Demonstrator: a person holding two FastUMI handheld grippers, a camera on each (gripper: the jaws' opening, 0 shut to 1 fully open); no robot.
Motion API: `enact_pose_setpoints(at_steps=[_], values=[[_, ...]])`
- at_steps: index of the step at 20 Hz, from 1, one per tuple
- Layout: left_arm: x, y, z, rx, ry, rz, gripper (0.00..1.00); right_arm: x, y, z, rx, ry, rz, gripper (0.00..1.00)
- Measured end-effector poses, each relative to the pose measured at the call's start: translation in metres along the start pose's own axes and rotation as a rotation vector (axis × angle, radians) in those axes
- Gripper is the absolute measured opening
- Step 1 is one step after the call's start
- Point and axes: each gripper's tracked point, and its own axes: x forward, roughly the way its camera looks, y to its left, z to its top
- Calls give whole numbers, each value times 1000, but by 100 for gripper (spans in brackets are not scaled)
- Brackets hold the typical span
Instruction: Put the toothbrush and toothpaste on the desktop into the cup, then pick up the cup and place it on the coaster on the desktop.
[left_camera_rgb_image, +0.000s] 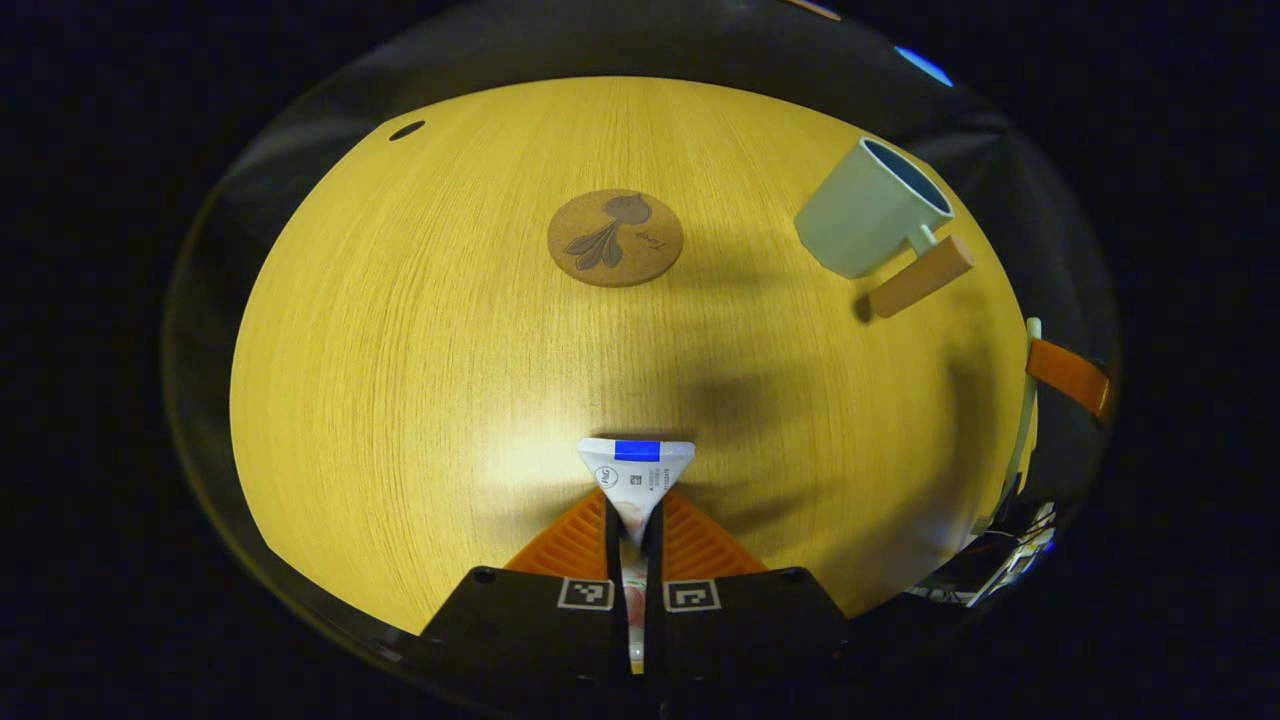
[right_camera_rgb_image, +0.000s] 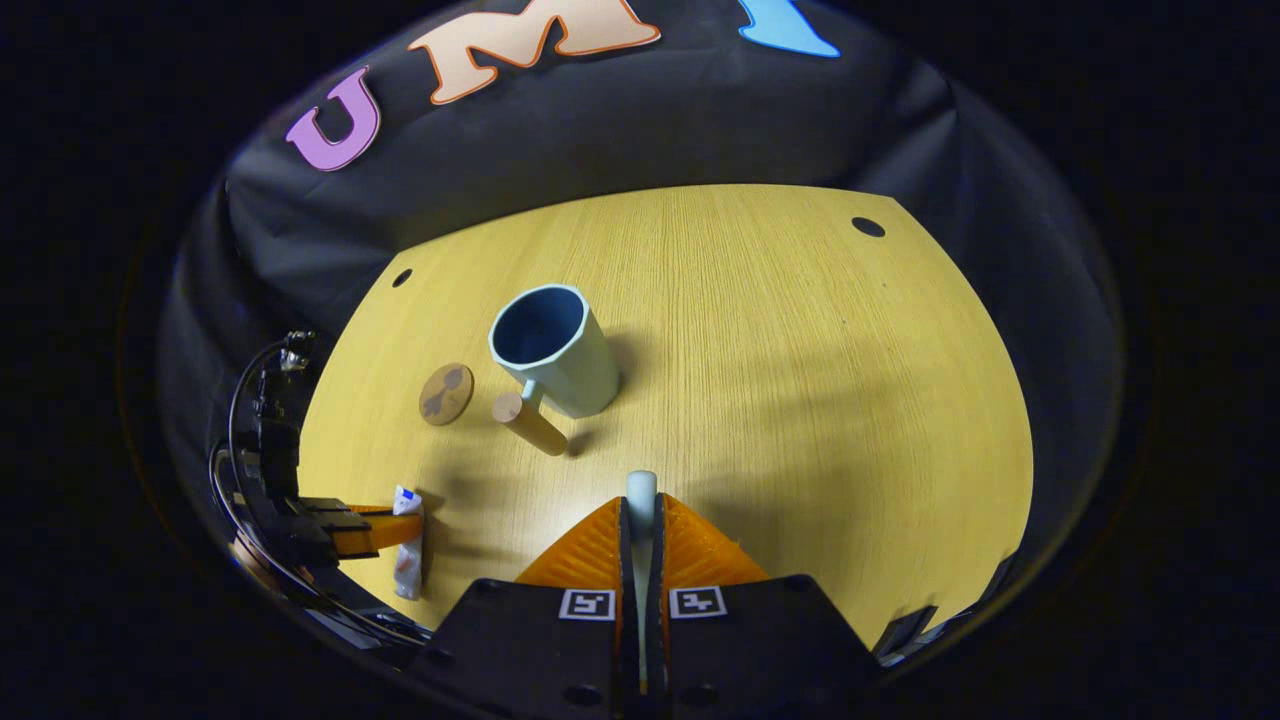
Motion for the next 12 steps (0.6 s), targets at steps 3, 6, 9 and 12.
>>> enact_pose_setpoints(at_steps=[3,6,9,12], values=[[-9,-11,16,-47,-84,-39,2,-7,3,20,16,-72,24,4],[-23,-20,36,-76,-172,-74,1,-17,10,56,55,-194,73,6],[-40,-21,51,-43,-237,-61,2,-27,18,96,96,-328,149,5],[-58,-25,67,-11,-297,-51,1,-34,27,136,139,-434,233,5]])
